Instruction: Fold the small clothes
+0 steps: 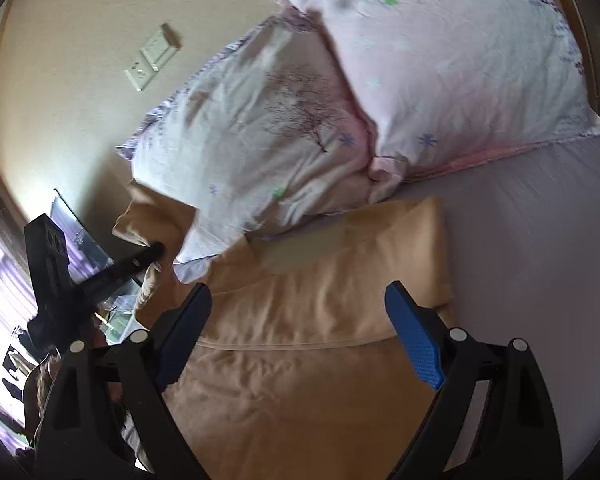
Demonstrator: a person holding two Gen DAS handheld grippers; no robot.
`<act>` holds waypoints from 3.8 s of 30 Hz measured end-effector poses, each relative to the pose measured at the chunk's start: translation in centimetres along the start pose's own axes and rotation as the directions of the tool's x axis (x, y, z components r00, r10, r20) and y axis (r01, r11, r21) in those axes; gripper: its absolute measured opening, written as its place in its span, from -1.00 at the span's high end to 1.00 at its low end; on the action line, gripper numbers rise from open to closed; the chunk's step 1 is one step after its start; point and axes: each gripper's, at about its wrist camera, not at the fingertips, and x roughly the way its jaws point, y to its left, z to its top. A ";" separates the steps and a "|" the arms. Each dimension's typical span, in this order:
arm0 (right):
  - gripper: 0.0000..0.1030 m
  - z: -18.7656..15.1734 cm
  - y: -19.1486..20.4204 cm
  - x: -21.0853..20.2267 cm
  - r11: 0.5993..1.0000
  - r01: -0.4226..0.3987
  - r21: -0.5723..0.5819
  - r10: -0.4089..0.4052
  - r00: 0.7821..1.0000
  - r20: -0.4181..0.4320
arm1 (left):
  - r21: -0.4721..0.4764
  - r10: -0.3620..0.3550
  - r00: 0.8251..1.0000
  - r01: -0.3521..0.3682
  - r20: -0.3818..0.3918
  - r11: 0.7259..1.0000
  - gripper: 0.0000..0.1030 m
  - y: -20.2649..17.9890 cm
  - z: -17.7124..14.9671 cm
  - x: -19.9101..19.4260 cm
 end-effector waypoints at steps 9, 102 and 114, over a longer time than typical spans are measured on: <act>-0.24 2.1 -5.1 1.8 0.994 0.068 0.080 -0.059 0.992 -0.113 | 0.089 -0.028 0.996 0.036 -0.086 0.995 0.77 -1.9 -5.2 -1.4; 0.89 7.6 -3.8 1.5 0.928 -0.367 0.065 0.365 0.930 0.033 | -0.510 -0.266 0.928 0.367 0.262 0.778 0.91 19.5 -3.8 -8.8; 0.39 7.1 -12.6 12.7 0.859 -0.065 0.507 0.092 0.995 -0.028 | -0.681 -0.251 0.965 0.230 0.070 0.695 0.89 23.8 -1.2 4.3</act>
